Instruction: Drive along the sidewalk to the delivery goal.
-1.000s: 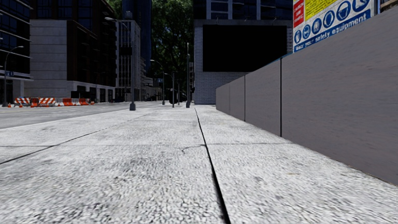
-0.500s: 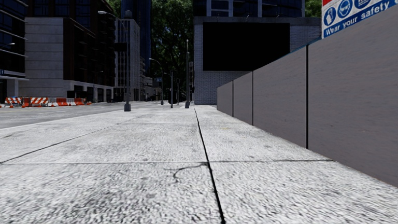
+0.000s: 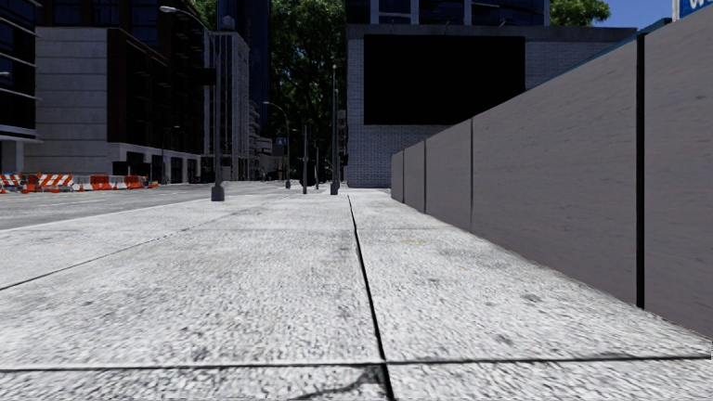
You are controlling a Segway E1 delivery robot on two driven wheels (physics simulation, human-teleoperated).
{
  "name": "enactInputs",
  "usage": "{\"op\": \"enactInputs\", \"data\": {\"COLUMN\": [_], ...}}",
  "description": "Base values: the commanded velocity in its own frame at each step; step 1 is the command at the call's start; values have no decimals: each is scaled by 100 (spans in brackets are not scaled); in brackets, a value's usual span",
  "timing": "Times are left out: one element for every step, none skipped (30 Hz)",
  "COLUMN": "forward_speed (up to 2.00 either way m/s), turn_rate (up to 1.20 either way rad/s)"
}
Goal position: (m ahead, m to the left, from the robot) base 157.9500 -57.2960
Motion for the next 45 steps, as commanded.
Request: {"op": "enactInputs", "data": {"forward_speed": [200, 200, 200, 200, 200, 200, 200, 200, 200, 200, 200, 200, 200, 200, 200, 200, 200, 200, 200, 200, 200, 200, 200, 200, 200, 200, 200, 200, 200, 200, 200, 200, 200, 200, 200, 200, 200, 200, 200, 200, 200, 200, 200, 200, 200], "turn_rate": [0, 0, 0, 0, 0, 0, 0, 0, 0, 0, 0, 0, 0, 0, 0, 0, 0, 0, 0, 0, 0, 0, 0, 0, 0, 0, 0, 0, 0, 0, 0, 0, 0, 0, 0, 0, 0, 0, 0, 0, 0, 0, 0, 0, 0]}}
